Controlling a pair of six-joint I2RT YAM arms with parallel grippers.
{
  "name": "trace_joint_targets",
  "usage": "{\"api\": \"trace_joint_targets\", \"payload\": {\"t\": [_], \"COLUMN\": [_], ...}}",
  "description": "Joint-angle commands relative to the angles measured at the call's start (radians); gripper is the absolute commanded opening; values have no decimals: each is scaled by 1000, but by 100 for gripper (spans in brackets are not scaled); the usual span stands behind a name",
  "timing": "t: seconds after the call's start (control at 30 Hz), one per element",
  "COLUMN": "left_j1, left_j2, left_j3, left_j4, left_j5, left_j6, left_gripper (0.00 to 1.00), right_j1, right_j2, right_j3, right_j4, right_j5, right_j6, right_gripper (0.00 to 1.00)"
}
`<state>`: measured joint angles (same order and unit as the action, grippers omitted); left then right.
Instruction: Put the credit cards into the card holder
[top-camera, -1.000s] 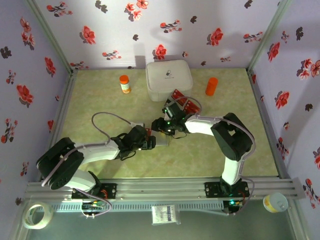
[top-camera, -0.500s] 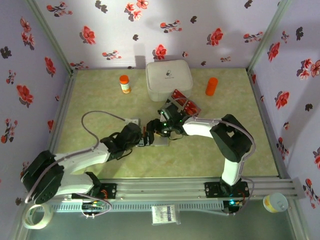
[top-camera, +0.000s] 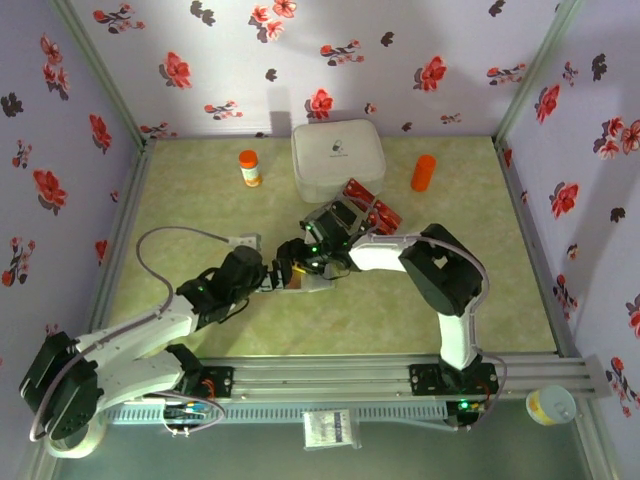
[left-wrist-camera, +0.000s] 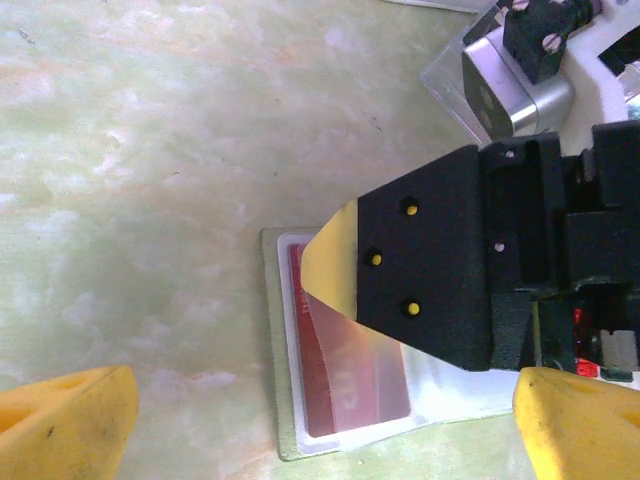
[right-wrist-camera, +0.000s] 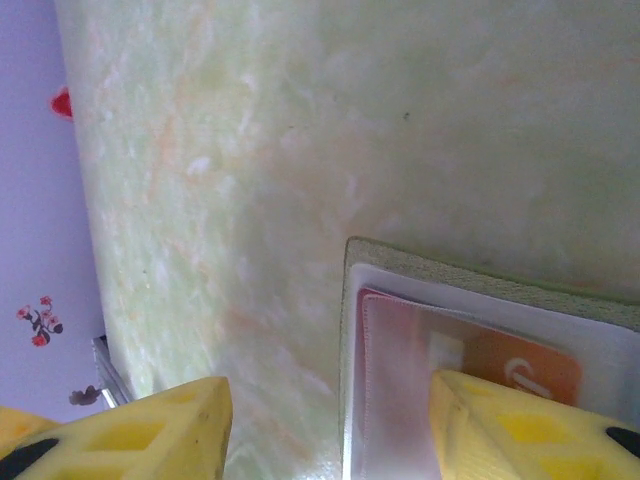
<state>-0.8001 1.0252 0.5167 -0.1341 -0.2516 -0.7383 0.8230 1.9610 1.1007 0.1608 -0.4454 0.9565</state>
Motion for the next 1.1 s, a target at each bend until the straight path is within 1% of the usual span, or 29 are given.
{"api": "trace_joint_targets", "payload": {"t": [0.0, 0.23, 0.43, 0.7, 0.9, 1.07], "left_j1": [8, 9, 9, 9, 10, 10], "left_j2": [-2, 48, 111, 202, 266, 304], "left_j3": [-30, -57, -65, -69, -66, -56], "left_j4": [12, 43, 71, 117, 128, 83], "left_j5": [-27, -18, -7, -6, -35, -72], "left_j6": [-9, -9, 0, 14, 10, -15], "left_gripper": [97, 97, 97, 97, 97, 97], "right_j1": [8, 8, 5, 4, 3, -10], "right_j2": [26, 18, 1, 32, 23, -26], "right_j3": [-5, -34, -20, 2, 23, 23], "right_j4": [7, 73, 61, 69, 62, 36], "right_j5": [16, 8, 9, -8, -22, -23], "right_j6": [27, 63, 59, 76, 79, 59], "right_gripper": [55, 55, 54, 54, 54, 54]}}
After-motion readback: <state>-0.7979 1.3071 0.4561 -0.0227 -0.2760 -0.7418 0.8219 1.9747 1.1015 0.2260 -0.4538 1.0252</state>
